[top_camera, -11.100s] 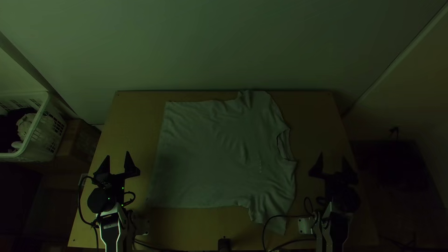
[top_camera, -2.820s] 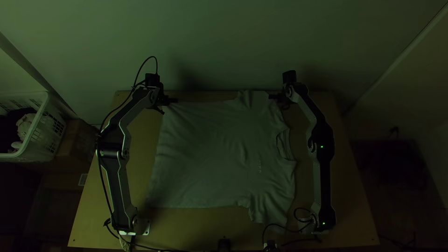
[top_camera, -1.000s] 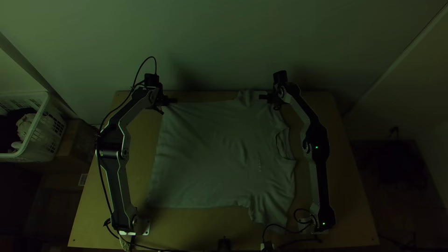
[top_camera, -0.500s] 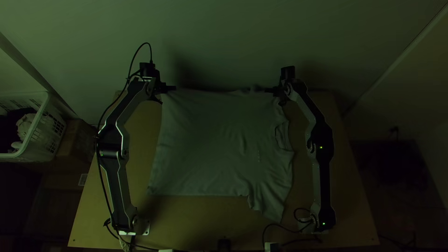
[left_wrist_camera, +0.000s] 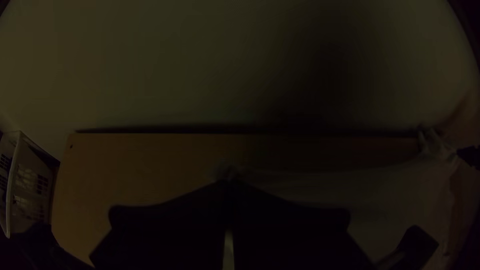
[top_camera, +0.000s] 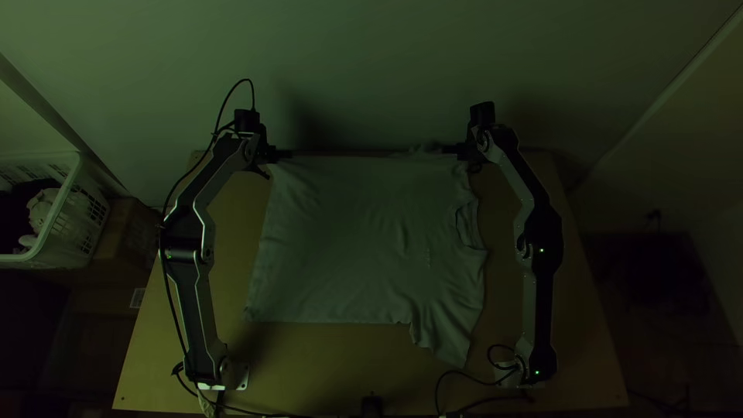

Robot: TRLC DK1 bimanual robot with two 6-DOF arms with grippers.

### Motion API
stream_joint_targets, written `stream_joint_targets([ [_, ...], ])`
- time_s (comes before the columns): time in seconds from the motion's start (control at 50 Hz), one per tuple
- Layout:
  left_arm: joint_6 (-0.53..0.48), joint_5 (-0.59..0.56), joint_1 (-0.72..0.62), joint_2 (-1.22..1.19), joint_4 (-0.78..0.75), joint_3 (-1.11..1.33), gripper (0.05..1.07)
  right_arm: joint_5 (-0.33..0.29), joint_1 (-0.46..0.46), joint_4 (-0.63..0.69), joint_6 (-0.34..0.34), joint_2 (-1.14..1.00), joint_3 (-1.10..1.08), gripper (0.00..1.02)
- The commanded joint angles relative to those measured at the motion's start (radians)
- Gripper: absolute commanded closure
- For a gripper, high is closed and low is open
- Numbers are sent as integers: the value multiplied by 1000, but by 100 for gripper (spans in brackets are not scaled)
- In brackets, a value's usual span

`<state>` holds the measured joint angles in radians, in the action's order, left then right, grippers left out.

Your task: Fold the t-shirt

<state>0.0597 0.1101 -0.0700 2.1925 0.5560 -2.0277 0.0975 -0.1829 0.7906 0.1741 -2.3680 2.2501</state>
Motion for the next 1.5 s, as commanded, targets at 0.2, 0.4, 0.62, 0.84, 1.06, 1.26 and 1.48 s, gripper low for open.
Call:
stream_joint_targets([
  [0.2,15,10,-4,-27,-25,106,105,18,-3,38,-24,107,-136,100],
  [0.4,8,7,-13,-77,-79,202,105,18,-10,35,-35,171,-233,100],
  [0.62,5,0,-14,-128,-102,281,105,18,-24,16,-39,245,-354,100],
  [0.84,3,0,-14,-177,-130,348,105,18,-47,-10,-45,326,-492,100],
  [1.06,-3,0,-16,-224,-146,416,105,18,-61,-36,-45,392,-597,100],
  [1.26,-3,0,-22,-280,-157,483,105,18,-67,-67,-44,458,-696,100],
  [1.48,3,0,-39,-341,-166,561,105,18,-78,-96,-41,524,-807,100],
])
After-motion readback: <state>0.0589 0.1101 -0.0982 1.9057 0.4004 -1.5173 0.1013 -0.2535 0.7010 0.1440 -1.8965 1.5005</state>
